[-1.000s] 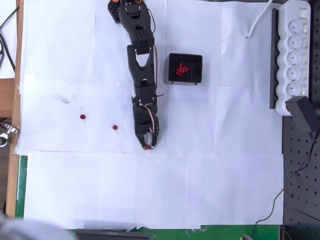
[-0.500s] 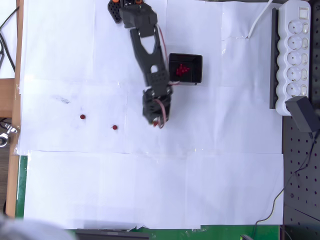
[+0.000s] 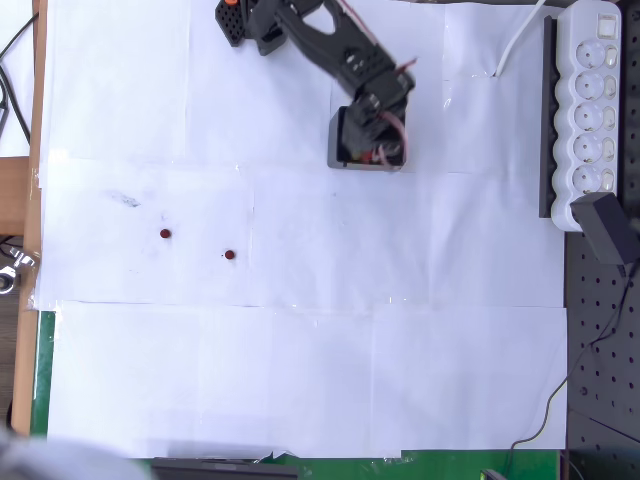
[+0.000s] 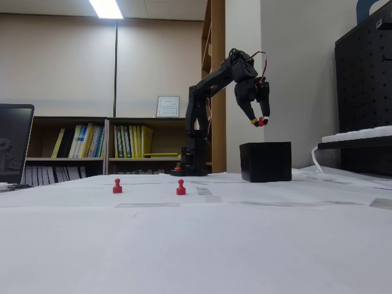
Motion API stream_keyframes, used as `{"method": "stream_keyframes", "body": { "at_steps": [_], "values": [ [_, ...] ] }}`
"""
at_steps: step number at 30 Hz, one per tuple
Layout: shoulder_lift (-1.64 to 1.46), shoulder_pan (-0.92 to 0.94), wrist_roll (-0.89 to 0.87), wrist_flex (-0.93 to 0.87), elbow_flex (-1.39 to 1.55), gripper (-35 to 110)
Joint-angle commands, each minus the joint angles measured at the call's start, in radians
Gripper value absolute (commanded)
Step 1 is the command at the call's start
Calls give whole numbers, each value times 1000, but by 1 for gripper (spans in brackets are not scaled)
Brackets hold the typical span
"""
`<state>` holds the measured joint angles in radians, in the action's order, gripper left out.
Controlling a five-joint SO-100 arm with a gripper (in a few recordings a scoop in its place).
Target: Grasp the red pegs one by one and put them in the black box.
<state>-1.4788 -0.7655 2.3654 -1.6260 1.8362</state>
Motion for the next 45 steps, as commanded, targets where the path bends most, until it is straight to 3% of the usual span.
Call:
{"method": "stream_keyframes", "body": {
  "at_steps": [1,4,10,16,20,24,27,35,45],
  "values": [
    [94,-48,26,81,-118,0],
    [103,-32,12,161,-222,3],
    [179,37,-25,202,-229,26],
    [249,153,-41,212,-117,28],
    [249,311,-153,244,-83,27],
    [238,505,-325,472,-262,26],
    [173,623,-462,741,-463,26],
    [3,782,-673,1345,-785,23],
    [-166,821,-699,1595,-830,17]
  ]
}}
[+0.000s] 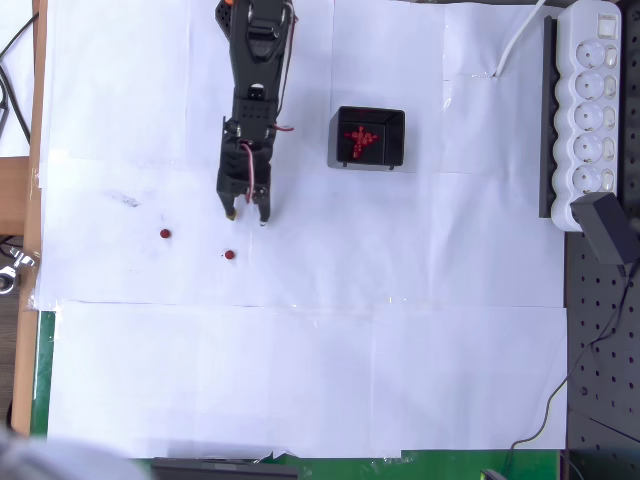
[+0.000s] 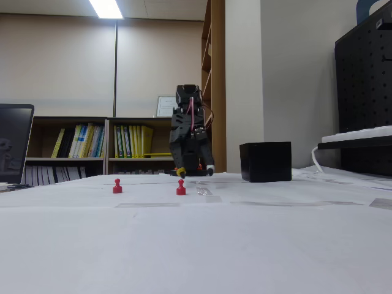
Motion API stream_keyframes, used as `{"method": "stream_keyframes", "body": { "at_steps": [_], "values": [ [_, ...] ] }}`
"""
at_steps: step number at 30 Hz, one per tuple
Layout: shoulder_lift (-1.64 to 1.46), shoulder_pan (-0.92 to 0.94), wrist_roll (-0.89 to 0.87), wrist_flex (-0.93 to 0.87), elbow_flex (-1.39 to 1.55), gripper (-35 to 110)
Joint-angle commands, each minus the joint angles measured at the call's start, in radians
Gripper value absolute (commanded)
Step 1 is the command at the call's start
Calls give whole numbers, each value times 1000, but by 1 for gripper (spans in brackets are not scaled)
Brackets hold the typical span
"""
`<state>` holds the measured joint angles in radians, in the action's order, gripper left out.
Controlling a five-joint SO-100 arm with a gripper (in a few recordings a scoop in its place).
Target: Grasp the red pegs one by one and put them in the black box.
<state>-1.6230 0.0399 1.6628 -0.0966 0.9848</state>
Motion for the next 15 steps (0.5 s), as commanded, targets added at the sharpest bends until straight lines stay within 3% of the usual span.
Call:
{"method": "stream_keyframes", "body": {
  "at_steps": [1,15],
  "values": [
    [-41,18,-2,94,25,16],
    [-307,67,-18,120,276,15]
  ]
}}
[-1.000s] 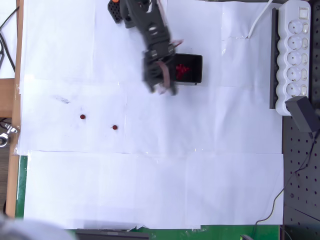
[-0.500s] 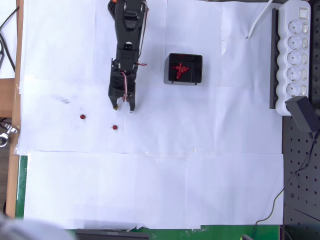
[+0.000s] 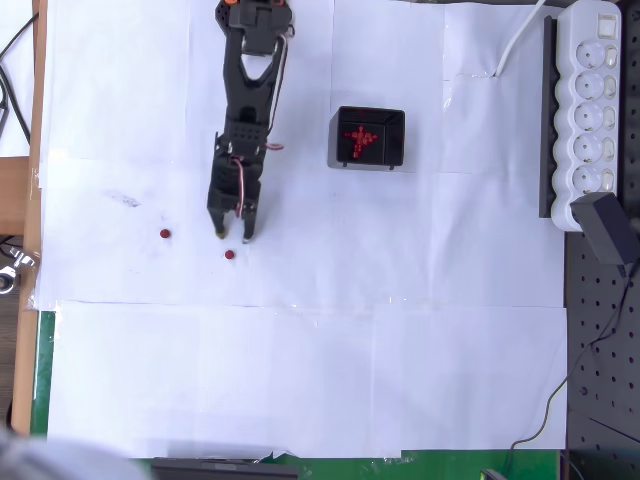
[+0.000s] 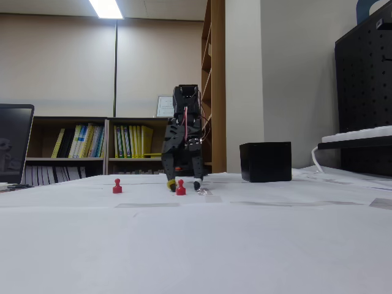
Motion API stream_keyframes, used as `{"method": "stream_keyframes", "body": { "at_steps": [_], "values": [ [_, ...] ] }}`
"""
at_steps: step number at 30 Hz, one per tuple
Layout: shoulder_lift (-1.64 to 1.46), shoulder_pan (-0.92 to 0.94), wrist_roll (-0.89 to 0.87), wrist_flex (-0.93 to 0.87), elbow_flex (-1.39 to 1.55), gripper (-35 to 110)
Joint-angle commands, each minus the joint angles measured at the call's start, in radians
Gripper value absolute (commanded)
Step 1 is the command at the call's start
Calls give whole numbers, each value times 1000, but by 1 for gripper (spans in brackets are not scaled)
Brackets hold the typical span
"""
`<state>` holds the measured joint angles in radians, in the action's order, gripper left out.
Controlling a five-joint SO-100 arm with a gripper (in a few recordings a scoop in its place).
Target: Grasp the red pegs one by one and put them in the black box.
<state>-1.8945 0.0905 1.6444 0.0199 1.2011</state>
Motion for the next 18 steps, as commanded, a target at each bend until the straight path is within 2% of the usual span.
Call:
{"method": "stream_keyframes", "body": {
  "at_steps": [1,18],
  "values": [
    [-43,18,-3,3,69,15],
    [-141,15,-51,150,91,13]
  ]
}}
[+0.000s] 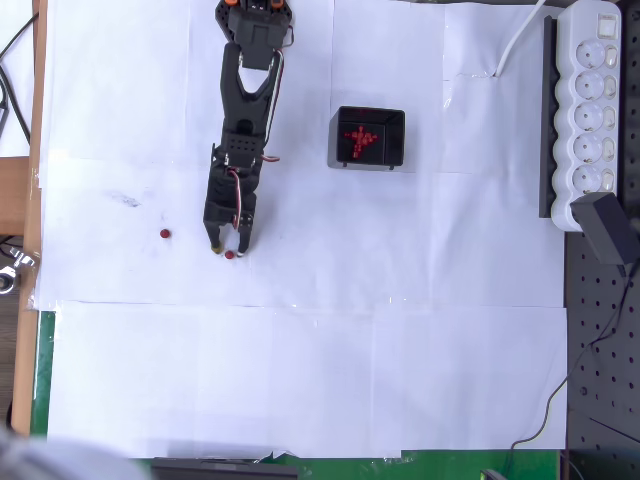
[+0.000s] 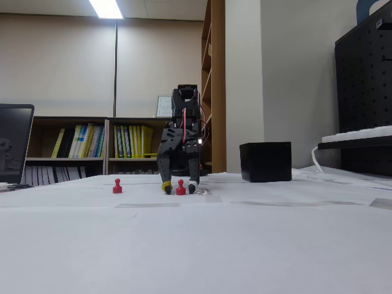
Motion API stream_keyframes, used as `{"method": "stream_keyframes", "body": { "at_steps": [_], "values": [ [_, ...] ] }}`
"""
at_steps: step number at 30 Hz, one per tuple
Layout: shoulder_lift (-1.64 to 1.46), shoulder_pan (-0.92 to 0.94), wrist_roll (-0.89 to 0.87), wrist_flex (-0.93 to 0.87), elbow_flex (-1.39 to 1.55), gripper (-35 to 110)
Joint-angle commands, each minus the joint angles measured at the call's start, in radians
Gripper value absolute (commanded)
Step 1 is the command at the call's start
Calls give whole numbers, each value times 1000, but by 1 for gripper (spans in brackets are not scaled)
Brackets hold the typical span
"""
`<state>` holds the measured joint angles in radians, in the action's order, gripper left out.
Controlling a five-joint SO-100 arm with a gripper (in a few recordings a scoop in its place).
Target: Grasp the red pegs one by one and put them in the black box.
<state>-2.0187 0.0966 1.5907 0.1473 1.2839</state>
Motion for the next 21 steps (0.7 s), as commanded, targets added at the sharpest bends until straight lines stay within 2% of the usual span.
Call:
{"method": "stream_keyframes", "body": {
  "at_steps": [1,21],
  "values": [
    [-25,8,2,40,8,13],
    [6,-17,-6,61,-92,12]
  ]
}}
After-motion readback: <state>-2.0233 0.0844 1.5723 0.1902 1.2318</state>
